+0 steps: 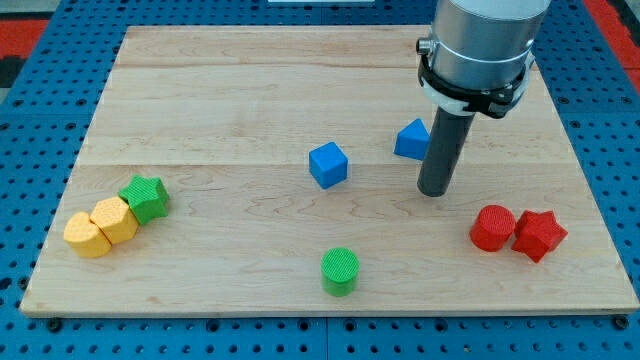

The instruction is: Point at the blue triangle

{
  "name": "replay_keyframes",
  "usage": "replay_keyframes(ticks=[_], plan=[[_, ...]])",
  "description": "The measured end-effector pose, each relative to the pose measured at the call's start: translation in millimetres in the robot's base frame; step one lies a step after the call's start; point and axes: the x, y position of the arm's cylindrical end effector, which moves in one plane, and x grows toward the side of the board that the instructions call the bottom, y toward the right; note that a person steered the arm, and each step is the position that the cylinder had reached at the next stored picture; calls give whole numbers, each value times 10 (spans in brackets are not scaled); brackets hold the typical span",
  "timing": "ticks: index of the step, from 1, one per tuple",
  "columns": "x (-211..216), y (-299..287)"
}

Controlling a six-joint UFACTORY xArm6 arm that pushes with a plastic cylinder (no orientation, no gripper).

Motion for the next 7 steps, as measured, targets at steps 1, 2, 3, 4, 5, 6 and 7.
replay_keyframes(ticks=[1,2,3,4,5,6,7], plan=[[-52,-2],[-54,-8],[-60,-303],[-82,-418],[-83,-420],[-96,-420],[-102,-420]])
